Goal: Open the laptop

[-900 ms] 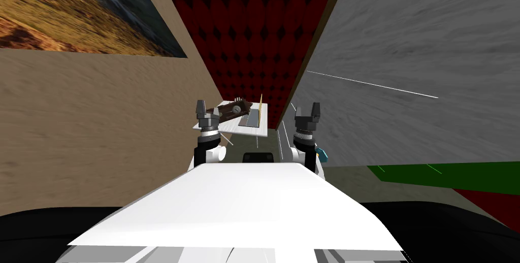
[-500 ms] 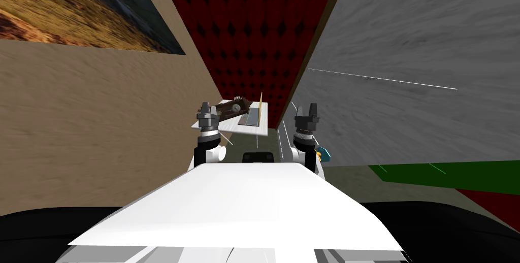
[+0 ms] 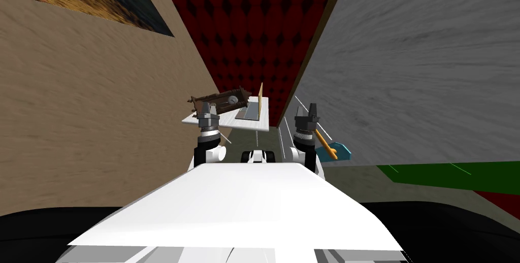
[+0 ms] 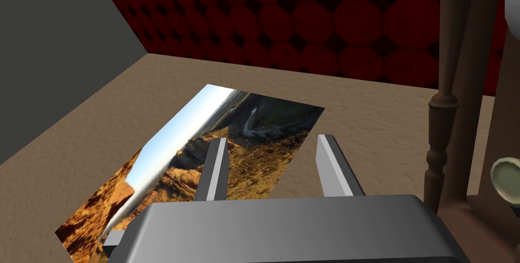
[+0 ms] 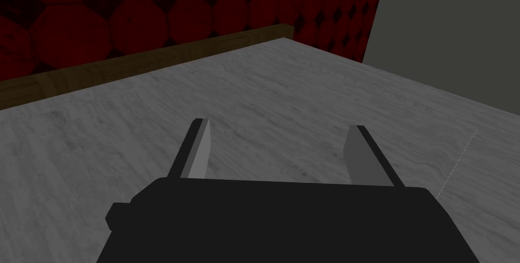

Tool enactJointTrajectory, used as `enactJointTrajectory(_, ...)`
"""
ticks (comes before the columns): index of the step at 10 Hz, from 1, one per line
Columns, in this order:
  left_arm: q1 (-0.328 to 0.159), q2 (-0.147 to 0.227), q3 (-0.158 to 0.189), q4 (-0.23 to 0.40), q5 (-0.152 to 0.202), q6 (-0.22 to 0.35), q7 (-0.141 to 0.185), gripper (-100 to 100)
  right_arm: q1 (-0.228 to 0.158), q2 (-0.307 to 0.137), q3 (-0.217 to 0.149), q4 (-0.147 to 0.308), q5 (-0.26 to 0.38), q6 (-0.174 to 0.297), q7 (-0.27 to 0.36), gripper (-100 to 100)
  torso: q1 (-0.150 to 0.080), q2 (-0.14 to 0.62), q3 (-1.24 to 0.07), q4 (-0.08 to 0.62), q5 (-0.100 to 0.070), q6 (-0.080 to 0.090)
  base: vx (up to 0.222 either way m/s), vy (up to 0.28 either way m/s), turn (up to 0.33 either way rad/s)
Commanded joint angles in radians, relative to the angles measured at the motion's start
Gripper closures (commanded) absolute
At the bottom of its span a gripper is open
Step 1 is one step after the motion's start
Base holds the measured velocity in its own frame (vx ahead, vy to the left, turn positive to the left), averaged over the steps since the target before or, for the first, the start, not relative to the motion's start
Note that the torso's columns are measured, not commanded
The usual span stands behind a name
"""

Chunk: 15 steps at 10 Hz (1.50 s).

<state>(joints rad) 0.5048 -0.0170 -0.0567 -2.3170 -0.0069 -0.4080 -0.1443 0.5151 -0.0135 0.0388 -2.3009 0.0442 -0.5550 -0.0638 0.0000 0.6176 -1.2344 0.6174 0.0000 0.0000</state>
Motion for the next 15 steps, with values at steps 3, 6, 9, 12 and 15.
enactJointTrajectory(3,-0.015,0.086,0.007,-0.011,-0.002,0.041,-0.002,-100,0.0,0.0,0.0,0.0,0.0,0.0,0.0,0,-0.001,0.117,-0.236,0.117,0.0,0.0,0.001,-0.021,-0.002)
enactJointTrajectory(6,-0.04,0.137,0.018,-0.027,-0.006,0.11,-0.005,-100,0.0,0.0,0.0,0.001,0.0,0.0,0.0,0,-0.001,0.12,-0.242,0.121,0.0,0.0,0.002,-0.048,-0.004)
enactJointTrajectory(9,-0.074,0.164,0.033,-0.045,-0.01,0.197,-0.009,-100,0.0,0.0,0.0,0.001,0.0,0.0,0.0,0,-0.001,0.12,-0.242,0.121,0.0,0.0,0.004,-0.07,-0.005)
enactJointTrajectory(12,-0.1,0.174,0.044,-0.056,-0.014,0.267,-0.012,-100,0.0,0.0,0.0,0.001,0.0,0.0,0.0,0,0.002,0.12,-0.242,0.121,0.0,0.0,0.005,-0.051,-0.004)
enactJointTrajectory(15,-0.129,0.182,0.057,-0.066,-0.018,0.339,-0.016,-100,0.0,0.0,0.0,0.001,0.0,0.0,0.0,0,0.0,0.121,-0.241,0.121,0.0,0.0,0.001,-0.053,-0.004)
